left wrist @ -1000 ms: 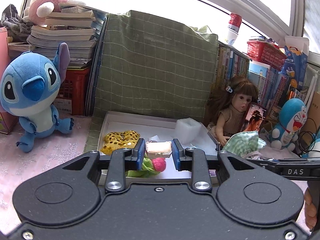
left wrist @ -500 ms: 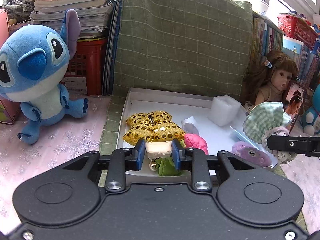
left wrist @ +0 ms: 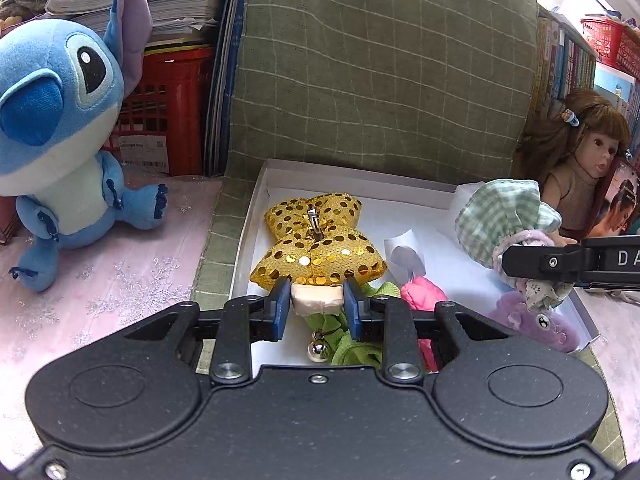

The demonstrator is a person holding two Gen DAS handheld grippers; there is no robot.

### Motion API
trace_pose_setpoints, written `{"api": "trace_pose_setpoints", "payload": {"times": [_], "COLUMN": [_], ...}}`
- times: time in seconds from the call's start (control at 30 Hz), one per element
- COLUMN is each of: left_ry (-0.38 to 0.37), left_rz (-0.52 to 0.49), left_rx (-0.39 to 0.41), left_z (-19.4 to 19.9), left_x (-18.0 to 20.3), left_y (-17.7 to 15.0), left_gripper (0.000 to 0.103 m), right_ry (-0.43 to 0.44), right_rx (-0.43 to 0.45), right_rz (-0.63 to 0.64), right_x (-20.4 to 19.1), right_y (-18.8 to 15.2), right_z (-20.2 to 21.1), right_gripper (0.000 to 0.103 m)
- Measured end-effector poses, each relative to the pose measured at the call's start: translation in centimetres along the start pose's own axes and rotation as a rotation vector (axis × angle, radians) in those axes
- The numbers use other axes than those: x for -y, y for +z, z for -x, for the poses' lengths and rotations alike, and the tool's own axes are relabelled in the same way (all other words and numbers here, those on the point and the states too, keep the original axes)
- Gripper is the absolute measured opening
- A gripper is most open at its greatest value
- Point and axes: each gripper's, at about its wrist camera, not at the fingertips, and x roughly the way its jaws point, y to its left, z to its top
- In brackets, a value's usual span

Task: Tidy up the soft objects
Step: 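Lower and open left tool in box while right tool releases gingham cloth there, then move left tool to blue floral pouch while right tool moves to white-pink rolled towel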

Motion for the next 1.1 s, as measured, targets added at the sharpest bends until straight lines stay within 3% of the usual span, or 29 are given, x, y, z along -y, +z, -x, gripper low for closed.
{"api": "trace_pose_setpoints", "payload": {"times": [0.6, 0.63, 0.67, 0.7, 1.1], "left_ry": [-0.018, -0.019, -0.018, -0.017, 0.009], "left_rz": [0.022, 0.022, 0.024, 0.025, -0.006], "left_rx": [-0.021, -0.023, -0.024, -0.023, 0.055], "left_z": [-1.0, -0.9, -0.9, -0.7, 3.7], "left_x": [-0.4, -0.4, -0.3, -0.3, 0.1], "left_y": [0.2, 0.2, 0.2, 0.2, 0.5], "left_gripper": [0.028, 0.028, 0.029, 0.032, 0.074], "right_ry": [-0.003, 0.000, 0.002, 0.006, 0.048], "right_rx": [-0.066, -0.064, -0.062, -0.058, 0.014], "right_rz": [-0.037, -0.039, -0.042, -0.048, -0.016], "right_x": [0.2, 0.2, 0.2, 0.2, -0.4], "right_y": [-0.4, -0.4, -0.4, -0.4, -0.8], "right_z": [-3.5, -3.5, -3.5, -3.3, 0.7], "right_gripper": [0.044, 0.045, 0.053, 0.061, 0.071]}}
